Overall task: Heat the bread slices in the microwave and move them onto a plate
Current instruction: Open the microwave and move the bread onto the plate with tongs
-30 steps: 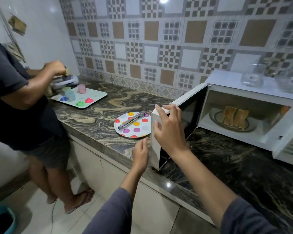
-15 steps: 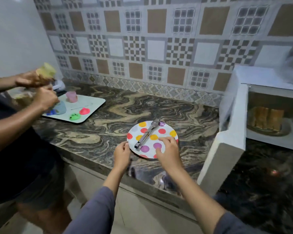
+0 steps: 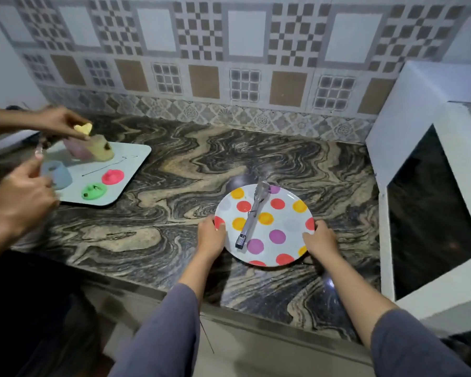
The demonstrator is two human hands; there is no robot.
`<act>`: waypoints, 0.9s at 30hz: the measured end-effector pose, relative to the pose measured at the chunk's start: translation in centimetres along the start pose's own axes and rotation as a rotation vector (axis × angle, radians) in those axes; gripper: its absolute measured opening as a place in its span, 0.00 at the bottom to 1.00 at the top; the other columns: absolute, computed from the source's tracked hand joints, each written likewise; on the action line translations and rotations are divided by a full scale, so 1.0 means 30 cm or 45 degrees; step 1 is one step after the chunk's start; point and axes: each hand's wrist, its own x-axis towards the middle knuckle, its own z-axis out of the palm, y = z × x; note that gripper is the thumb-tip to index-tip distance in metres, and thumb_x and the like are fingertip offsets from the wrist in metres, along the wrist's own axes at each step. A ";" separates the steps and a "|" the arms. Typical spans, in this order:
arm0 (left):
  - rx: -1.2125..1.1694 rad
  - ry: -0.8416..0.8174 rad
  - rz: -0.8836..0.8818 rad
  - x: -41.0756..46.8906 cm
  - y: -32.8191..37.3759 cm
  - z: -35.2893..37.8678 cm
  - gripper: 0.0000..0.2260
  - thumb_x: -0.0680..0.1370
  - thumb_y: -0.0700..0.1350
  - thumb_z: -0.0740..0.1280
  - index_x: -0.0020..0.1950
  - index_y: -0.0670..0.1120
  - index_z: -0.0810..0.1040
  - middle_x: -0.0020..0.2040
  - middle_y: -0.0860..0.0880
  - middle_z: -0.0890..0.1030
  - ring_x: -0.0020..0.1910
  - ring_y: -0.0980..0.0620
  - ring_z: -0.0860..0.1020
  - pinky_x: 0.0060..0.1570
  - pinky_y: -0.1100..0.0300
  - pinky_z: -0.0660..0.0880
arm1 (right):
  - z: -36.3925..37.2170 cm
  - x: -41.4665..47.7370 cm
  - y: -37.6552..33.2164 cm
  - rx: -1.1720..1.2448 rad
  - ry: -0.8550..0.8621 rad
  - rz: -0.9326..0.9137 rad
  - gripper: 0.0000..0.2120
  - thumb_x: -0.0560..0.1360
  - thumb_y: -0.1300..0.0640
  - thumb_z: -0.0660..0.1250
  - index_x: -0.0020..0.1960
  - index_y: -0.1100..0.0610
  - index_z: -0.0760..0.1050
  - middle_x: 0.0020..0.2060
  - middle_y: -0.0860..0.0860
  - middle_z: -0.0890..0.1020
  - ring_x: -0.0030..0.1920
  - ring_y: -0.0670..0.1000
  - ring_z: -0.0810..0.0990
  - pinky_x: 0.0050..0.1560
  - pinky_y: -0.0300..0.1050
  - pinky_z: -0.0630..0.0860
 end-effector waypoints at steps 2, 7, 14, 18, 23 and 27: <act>0.010 0.008 -0.019 0.003 0.009 0.007 0.08 0.77 0.39 0.58 0.46 0.36 0.75 0.46 0.38 0.78 0.45 0.41 0.75 0.38 0.58 0.62 | 0.012 0.007 0.004 0.016 0.026 0.027 0.16 0.74 0.60 0.64 0.60 0.64 0.69 0.58 0.64 0.76 0.59 0.63 0.73 0.55 0.50 0.70; -0.076 -0.002 -0.070 -0.034 0.014 0.022 0.11 0.79 0.38 0.56 0.58 0.38 0.71 0.56 0.39 0.77 0.53 0.41 0.74 0.44 0.57 0.65 | 0.032 -0.020 0.044 0.237 0.052 0.034 0.13 0.77 0.62 0.60 0.60 0.63 0.68 0.57 0.63 0.76 0.56 0.62 0.75 0.51 0.51 0.73; -0.296 0.040 -0.035 -0.142 0.005 0.005 0.13 0.79 0.34 0.53 0.62 0.36 0.71 0.54 0.41 0.76 0.50 0.48 0.73 0.39 0.64 0.64 | 0.036 -0.143 0.107 0.397 0.096 -0.033 0.16 0.79 0.61 0.57 0.66 0.60 0.69 0.59 0.57 0.76 0.58 0.57 0.74 0.47 0.43 0.67; -0.378 0.064 -0.042 -0.251 -0.032 -0.013 0.13 0.79 0.35 0.53 0.62 0.38 0.71 0.56 0.41 0.77 0.52 0.46 0.74 0.47 0.61 0.68 | 0.038 -0.233 0.166 0.519 0.085 -0.091 0.17 0.80 0.60 0.57 0.68 0.58 0.68 0.63 0.55 0.75 0.62 0.57 0.73 0.59 0.53 0.74; -0.424 0.186 -0.046 -0.469 -0.057 -0.064 0.14 0.78 0.34 0.54 0.61 0.38 0.72 0.55 0.41 0.78 0.51 0.46 0.75 0.49 0.59 0.69 | 0.000 -0.399 0.241 0.570 0.100 -0.193 0.18 0.79 0.61 0.58 0.68 0.58 0.68 0.62 0.55 0.77 0.62 0.56 0.74 0.60 0.52 0.73; -0.408 0.285 -0.015 -0.709 -0.084 -0.113 0.12 0.78 0.35 0.54 0.58 0.39 0.74 0.50 0.45 0.77 0.47 0.49 0.73 0.45 0.60 0.67 | -0.040 -0.572 0.319 0.613 0.092 -0.290 0.17 0.78 0.63 0.57 0.66 0.60 0.70 0.60 0.55 0.78 0.59 0.57 0.75 0.52 0.45 0.71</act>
